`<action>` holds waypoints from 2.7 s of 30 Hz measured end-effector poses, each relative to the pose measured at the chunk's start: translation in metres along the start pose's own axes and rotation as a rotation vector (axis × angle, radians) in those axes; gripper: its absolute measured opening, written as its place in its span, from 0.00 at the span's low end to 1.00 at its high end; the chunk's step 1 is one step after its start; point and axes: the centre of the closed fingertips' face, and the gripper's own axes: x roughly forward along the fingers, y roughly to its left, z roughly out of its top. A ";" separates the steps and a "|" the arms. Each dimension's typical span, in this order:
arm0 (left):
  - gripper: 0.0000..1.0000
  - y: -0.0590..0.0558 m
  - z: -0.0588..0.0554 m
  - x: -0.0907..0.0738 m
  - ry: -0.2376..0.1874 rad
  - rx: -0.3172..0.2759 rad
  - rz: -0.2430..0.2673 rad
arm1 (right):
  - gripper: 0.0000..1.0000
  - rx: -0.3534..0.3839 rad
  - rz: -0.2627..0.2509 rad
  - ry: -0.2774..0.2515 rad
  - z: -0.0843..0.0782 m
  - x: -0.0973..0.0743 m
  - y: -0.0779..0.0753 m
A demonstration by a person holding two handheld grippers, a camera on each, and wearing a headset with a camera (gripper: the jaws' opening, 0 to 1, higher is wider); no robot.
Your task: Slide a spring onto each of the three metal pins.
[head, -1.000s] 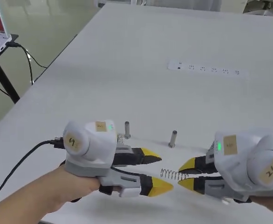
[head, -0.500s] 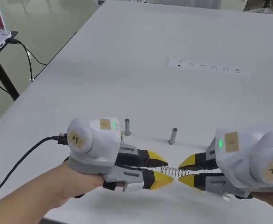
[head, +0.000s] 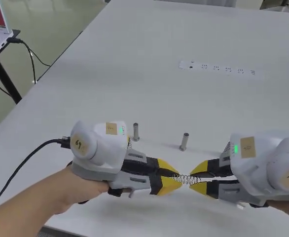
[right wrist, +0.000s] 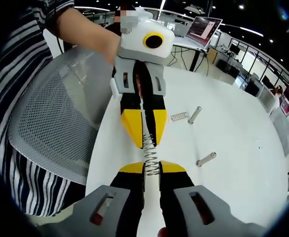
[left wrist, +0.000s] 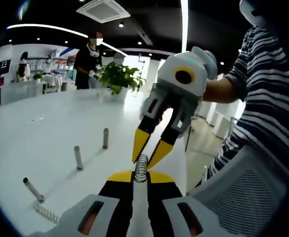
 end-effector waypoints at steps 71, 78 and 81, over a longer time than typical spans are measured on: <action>0.02 -0.002 -0.001 0.000 0.010 0.023 -0.007 | 0.00 -0.068 -0.085 -0.276 0.063 -0.014 0.003; 0.02 -0.001 -0.005 -0.001 0.020 0.025 -0.005 | 0.06 0.068 -0.118 -0.323 0.061 -0.028 -0.021; 0.01 0.001 -0.002 -0.002 0.017 0.029 -0.004 | 0.11 0.154 -0.092 -0.342 0.058 -0.029 -0.023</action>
